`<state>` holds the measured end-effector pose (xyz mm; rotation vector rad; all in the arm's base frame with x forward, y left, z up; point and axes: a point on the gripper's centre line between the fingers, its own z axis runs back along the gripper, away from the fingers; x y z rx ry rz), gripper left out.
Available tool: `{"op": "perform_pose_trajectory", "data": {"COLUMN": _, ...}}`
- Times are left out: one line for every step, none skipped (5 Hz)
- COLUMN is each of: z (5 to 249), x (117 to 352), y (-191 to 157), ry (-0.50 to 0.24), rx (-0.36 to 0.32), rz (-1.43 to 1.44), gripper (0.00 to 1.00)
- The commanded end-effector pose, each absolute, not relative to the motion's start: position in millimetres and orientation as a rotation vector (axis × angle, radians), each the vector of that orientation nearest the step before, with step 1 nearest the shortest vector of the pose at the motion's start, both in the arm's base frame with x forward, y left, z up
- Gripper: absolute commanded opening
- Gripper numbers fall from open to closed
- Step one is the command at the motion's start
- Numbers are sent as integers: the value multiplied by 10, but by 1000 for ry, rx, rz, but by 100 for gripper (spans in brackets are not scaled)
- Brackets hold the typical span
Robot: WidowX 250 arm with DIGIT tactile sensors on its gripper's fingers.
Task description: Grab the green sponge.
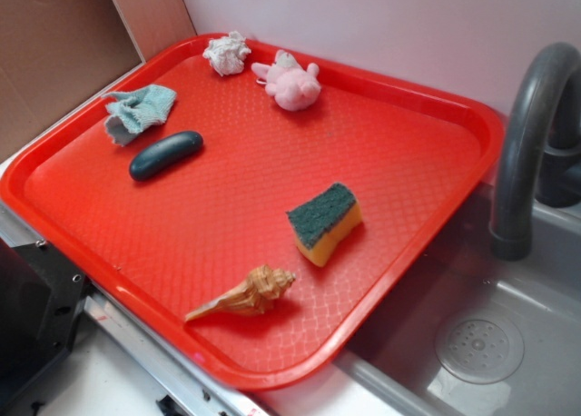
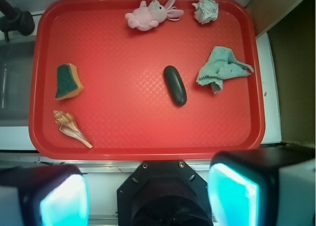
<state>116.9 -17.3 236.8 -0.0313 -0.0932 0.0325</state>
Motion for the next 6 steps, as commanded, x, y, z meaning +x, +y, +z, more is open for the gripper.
{"op": "perform_pose_trajectory", "data": {"z": 2368, "x": 1169, "y": -173, "ry": -93, "rx": -31, "rz": 33, "gripper": 100}}
{"op": "perform_pose_trajectory", "data": {"z": 2250, "x": 1293, "y": -415, "ry": -203, "rx": -5, "rz": 207, "gripper": 100}}
{"op": "perform_pose_trajectory", "data": {"z": 2082, "x": 1505, "y": -674, "ry": -258, "rx": -1, "rz": 274, "gripper": 100}}
{"op": "perform_pose_trajectory", "data": {"z": 1940, "x": 1712, "y": -890, "ry": -264, "rx": -76, "rz": 338, "gripper": 100}}
{"op": "perform_pose_trajectory", "data": {"z": 1768, "x": 1913, "y": -1093, "ry": -277, "rx": -178, "rz": 273, "gripper": 100}}
{"op": "perform_pose_trajectory", "data": {"z": 1494, "x": 2079, "y": -1312, "ry": -251, "rx": -257, "rz": 181, "gripper": 100}}
